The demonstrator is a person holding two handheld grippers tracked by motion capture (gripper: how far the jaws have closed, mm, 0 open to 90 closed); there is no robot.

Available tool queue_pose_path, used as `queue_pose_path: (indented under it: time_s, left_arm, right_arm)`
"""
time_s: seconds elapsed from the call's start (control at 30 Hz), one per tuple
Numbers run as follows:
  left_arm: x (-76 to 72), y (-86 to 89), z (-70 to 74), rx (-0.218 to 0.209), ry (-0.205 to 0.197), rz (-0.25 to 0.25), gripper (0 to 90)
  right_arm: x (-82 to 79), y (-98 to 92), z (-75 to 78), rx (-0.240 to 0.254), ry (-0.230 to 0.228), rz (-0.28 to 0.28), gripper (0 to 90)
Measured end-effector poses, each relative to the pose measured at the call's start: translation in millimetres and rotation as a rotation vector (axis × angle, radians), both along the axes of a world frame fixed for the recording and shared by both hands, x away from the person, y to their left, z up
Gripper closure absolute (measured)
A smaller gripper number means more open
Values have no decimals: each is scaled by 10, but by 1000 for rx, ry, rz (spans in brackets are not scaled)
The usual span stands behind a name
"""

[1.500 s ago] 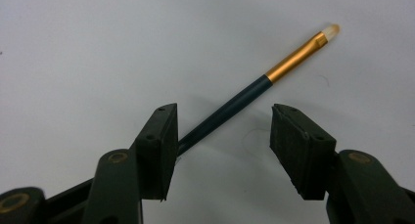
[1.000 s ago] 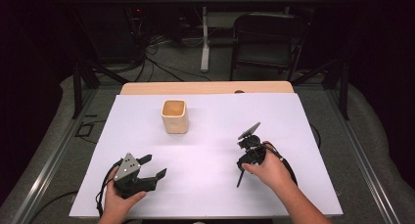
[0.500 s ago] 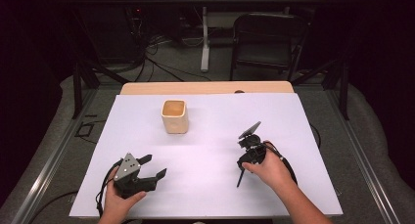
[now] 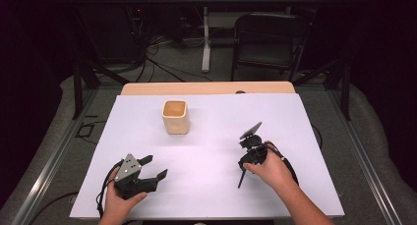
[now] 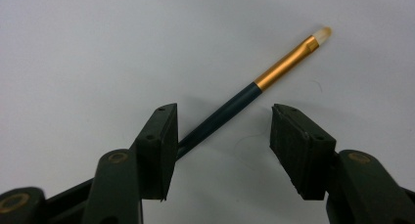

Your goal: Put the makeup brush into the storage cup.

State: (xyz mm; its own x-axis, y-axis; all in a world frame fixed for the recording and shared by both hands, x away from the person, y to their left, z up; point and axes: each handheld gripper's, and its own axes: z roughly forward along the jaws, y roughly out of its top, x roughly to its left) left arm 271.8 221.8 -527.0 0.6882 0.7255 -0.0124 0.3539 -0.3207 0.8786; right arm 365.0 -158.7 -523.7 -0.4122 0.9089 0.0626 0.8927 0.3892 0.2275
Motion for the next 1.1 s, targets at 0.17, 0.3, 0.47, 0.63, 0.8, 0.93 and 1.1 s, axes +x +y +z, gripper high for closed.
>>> queue_pose_path:
  time_s: [0.17, 0.3, 0.47, 0.63, 0.8, 0.93, 1.1]
  left_arm:
    - [0, 1, 0, 0, 0, 0, 256]
    - [-2, 0, 0, 0, -2, 0, 256]
    - [-1, 2, 0, 2, -1, 0, 256]
    - [-1, 2, 1, 1, -2, 0, 256]
    - [-2, 1, 1, 0, -1, 0, 256]
    - [-2, 1, 0, 0, -2, 0, 256]
    - [0, 1, 0, 1, -2, 0, 256]
  right_arm:
    - [-20, 18, -5, 3, 6, 3, 438]
    - [-21, 31, -15, -8, 15, 10, 439]
    - [-25, 38, -30, -10, 22, 13, 465]
    - [-29, 46, -36, -25, 32, 13, 499]
    - [-32, 37, -34, -32, 34, 16, 530]
    - [-34, 37, -34, -40, 31, 17, 559]
    - [-39, 35, -55, -33, 1, 14, 618]
